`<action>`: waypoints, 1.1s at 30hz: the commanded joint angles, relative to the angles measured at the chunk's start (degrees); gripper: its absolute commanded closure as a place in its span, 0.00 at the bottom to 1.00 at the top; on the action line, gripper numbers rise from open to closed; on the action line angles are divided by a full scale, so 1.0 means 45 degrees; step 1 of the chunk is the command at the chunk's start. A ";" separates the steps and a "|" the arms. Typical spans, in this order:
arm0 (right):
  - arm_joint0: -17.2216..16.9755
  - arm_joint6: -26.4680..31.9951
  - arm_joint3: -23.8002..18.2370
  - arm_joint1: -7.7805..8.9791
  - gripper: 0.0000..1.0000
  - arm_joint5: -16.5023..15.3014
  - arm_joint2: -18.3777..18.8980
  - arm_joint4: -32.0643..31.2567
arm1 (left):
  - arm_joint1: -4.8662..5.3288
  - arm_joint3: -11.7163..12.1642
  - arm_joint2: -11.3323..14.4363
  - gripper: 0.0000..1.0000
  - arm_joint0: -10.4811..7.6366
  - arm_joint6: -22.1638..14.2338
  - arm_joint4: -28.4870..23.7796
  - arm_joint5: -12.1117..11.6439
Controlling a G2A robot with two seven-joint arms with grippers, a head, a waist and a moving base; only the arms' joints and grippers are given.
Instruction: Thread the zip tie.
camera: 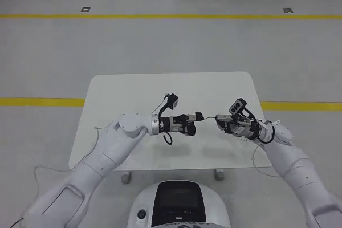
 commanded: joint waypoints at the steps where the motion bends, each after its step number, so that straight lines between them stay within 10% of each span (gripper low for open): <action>1: 0.0000 0.0000 -0.0001 -0.0001 1.00 0.0002 0.0000 -0.0001 | 0.0001 -0.0006 -0.0001 0.00 0.0006 -0.0014 -0.0011 0.0007; 15: 0.0266 0.0000 0.0302 -0.0157 1.00 0.0200 -0.0848 0.0250 | -0.0004 0.0648 -0.0017 0.00 -0.0152 -0.1430 -0.1373 0.1510; 33: 0.0597 -0.0311 0.0636 -0.0167 1.00 -0.0143 -0.1902 0.0374 | -0.0177 0.1092 0.0189 0.00 -0.0176 -0.1785 -0.2224 0.0991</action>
